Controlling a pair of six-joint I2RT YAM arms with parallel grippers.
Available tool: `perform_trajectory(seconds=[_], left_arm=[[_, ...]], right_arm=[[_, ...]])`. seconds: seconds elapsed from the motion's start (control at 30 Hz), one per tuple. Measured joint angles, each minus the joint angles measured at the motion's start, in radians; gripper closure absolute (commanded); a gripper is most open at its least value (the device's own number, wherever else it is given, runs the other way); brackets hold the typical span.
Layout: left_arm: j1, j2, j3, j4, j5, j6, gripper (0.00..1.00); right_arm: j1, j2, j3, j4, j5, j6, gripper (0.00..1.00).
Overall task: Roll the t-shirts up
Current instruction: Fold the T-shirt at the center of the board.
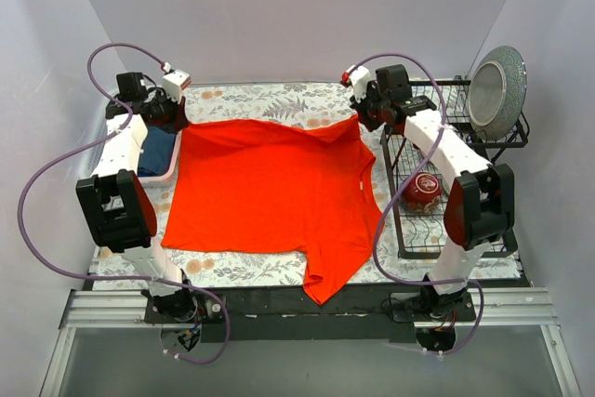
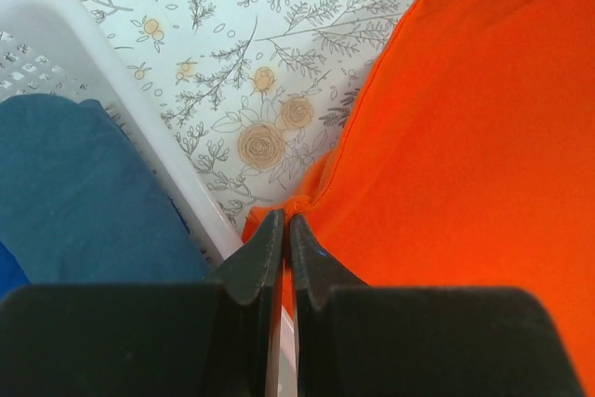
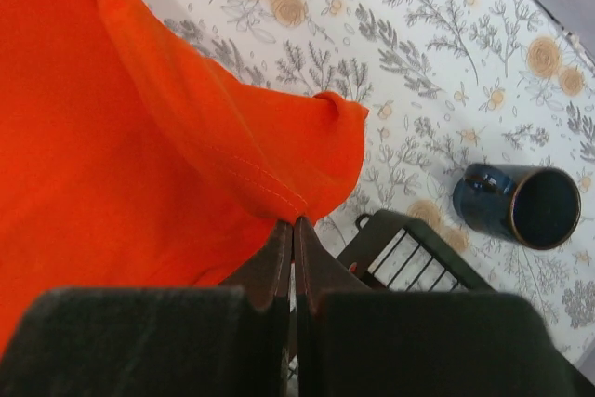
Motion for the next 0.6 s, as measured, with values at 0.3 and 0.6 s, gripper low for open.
perform_trajectory(seconds=[0.3, 0.6], left_arm=[[0.0, -0.109, -0.047, -0.105, -0.018, 0.134, 1.0], [0.0, -0.183, -0.167, -0.163, -0.077, 0.385, 1.0]], right_arm=[[0.0, -0.163, -0.102, -0.071, -0.014, 0.006, 0.99], [0.018, -0.295, -0.247, -0.116, -0.042, 0.039, 0.99]])
